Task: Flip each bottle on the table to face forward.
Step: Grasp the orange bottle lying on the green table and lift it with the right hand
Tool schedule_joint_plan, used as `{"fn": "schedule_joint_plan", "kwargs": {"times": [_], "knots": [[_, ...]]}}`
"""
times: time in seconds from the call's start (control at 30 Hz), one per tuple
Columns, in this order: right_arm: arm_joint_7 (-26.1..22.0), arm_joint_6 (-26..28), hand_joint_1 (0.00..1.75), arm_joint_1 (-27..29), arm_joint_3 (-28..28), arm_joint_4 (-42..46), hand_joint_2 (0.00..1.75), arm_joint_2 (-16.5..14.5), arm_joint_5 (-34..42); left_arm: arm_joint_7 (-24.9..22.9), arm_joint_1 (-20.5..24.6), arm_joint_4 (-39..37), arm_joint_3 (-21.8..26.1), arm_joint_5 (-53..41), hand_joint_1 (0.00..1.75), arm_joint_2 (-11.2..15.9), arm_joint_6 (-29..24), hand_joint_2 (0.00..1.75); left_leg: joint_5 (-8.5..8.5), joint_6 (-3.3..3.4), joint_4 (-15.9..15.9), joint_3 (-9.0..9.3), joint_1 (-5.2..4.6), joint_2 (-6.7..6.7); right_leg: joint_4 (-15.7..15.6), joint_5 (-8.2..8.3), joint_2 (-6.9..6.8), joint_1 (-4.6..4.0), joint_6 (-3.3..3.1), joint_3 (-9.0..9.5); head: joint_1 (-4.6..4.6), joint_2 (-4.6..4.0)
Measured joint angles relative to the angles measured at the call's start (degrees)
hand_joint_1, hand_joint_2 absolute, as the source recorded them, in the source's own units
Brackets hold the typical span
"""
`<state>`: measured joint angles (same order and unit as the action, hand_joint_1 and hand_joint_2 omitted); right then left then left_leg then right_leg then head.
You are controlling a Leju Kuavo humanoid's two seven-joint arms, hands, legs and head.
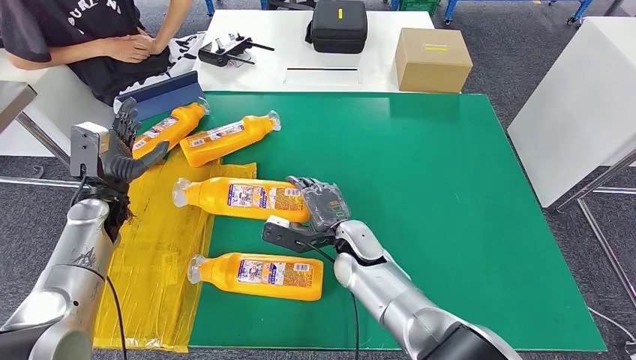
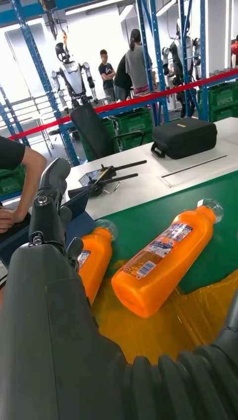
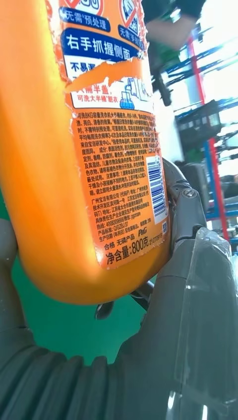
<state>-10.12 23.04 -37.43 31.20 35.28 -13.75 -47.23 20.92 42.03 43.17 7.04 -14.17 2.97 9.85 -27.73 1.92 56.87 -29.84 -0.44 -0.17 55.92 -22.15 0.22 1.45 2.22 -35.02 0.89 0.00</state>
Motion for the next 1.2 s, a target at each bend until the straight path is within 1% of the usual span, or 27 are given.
{"fn": "schedule_joint_plan", "kwargs": {"times": [0.2, 0.33, 0.47, 0.67, 0.77, 0.97, 1.1, 1.2], "knots": [[-0.1, 0.0, 1.75, 2.9, -1.4, 8.1, 1.75, 1.1, 1.0, -0.4, -0.6, 0.6, 0.6, 0.0, 0.00, -0.2, 0.0, 1.75, 0.00, 0.00, 0.0, -0.02, 0.00, -0.01, 0.0, 0.00, -0.01, 0.00, 0.00, -0.02, 0.00, 0.00], [-1.0, 0.1, 1.75, 5.4, -3.2, 13.3, 1.75, 1.7, 4.3, -0.4, -0.8, 0.7, 0.6, -0.2, 0.00, -0.4, -0.2, 1.75, 0.00, 0.00, 0.0, -0.04, -0.01, -0.02, 0.0, 0.00, -0.01, 0.01, 0.00, -0.03, 0.00, 0.00], [-3.1, 1.7, 1.75, 6.8, -6.1, 15.5, 1.75, 2.0, 8.5, -0.4, -0.8, 0.7, 0.6, -0.3, 0.00, -0.9, -0.8, 1.75, 0.00, 0.00, 0.0, -0.04, -0.01, -0.02, 0.0, 0.00, -0.01, 0.00, 0.00, -0.04, 0.00, 0.00], [-7.8, 4.9, 1.75, 7.2, -11.3, 14.9, 1.75, 2.0, 14.5, -0.8, -0.8, 1.4, 0.6, 0.5, 0.00, -1.6, -1.7, 1.75, 0.00, 0.00, 0.0, -0.04, -0.01, -0.02, 0.0, 0.00, -0.01, 0.01, 0.00, -0.04, 0.00, 0.00], [-10.0, 5.6, 1.75, 6.8, -13.2, 13.8, 1.75, 1.8, 16.6, -1.2, -0.7, 1.8, 0.6, 1.3, 0.00, -1.8, -1.1, 1.75, 0.00, 0.00, 0.0, -0.04, -0.01, -0.02, 0.0, 0.00, 0.00, 0.00, 0.00, -0.04, 0.00, 0.00], [-14.5, 6.1, 1.75, 5.6, -15.6, 10.7, 1.75, 0.6, 20.4, -1.6, -0.7, 2.3, 0.2, 2.7, 0.00, -2.9, 3.7, 1.75, 0.00, 0.00, 0.0, -0.05, -0.01, -0.03, 0.0, 0.00, -0.02, -0.01, 0.00, -0.05, -0.02, 0.00], [-20.0, 7.4, 1.75, 3.7, -17.2, 7.2, 1.75, -0.4, 23.4, -2.1, -0.7, 3.2, -1.7, 4.1, 0.00, -4.4, 7.1, 1.75, 0.00, 0.00, 0.0, -0.06, -0.01, -0.04, 0.0, 0.00, -0.03, 0.00, 0.00, -0.05, 0.00, 0.00], [-22.2, 8.1, 1.75, 2.6, -18.0, 5.1, 1.75, -1.0, 24.4, -2.2, -0.6, 3.7, -3.3, 5.0, 0.00, -5.4, 9.5, 1.75, 0.00, 0.00, 0.0, -0.06, -0.02, -0.03, 0.0, 0.00, -0.02, 0.02, 0.00, -0.04, 0.00, 0.00]]}}
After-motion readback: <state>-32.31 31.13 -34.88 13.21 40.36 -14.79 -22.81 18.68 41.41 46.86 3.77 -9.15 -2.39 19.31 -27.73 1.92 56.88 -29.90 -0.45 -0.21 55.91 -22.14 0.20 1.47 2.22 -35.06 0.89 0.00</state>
